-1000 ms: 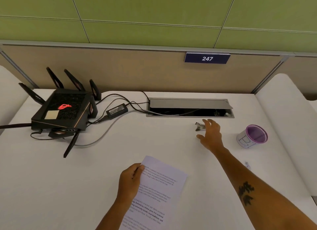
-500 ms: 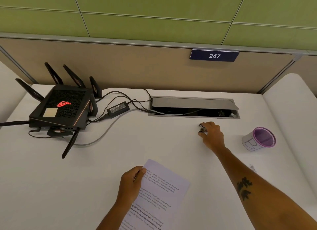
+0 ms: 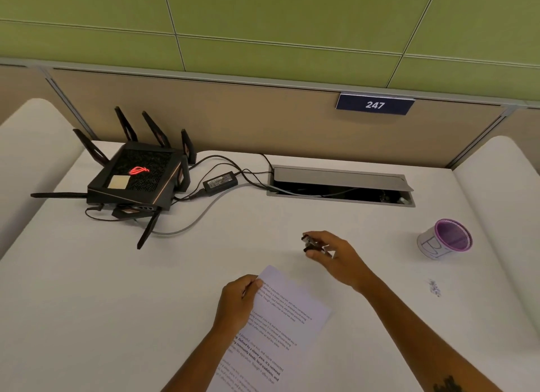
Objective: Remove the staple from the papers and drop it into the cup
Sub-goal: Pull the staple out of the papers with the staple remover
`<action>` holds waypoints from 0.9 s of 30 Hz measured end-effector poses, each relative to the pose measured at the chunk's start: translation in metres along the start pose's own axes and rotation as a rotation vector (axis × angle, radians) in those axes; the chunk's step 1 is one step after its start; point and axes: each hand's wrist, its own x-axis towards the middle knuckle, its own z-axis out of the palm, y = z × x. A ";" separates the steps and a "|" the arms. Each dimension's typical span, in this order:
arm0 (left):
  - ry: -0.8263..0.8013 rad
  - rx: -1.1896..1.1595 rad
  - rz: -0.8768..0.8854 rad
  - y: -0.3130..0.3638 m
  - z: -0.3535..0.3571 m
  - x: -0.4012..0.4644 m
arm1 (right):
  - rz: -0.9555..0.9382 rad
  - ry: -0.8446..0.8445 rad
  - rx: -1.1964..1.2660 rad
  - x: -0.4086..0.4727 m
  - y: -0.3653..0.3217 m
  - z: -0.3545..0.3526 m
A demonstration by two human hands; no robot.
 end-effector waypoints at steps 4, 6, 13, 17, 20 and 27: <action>0.004 0.068 0.018 0.001 -0.003 -0.007 | -0.147 -0.155 -0.137 -0.012 -0.027 0.014; 0.012 0.094 0.029 0.002 -0.004 -0.011 | -0.189 -0.240 -0.254 -0.016 -0.037 0.020; 0.004 0.147 0.129 0.004 -0.009 -0.025 | -0.247 -0.355 -0.554 -0.024 -0.064 0.032; 0.003 0.196 0.172 0.001 -0.011 -0.033 | -0.299 -0.392 -0.658 -0.028 -0.076 0.038; -0.006 0.214 0.188 0.000 -0.012 -0.038 | -0.308 -0.409 -0.694 -0.032 -0.084 0.041; -0.008 0.213 0.213 -0.001 -0.017 -0.045 | -0.305 -0.423 -0.745 -0.038 -0.095 0.049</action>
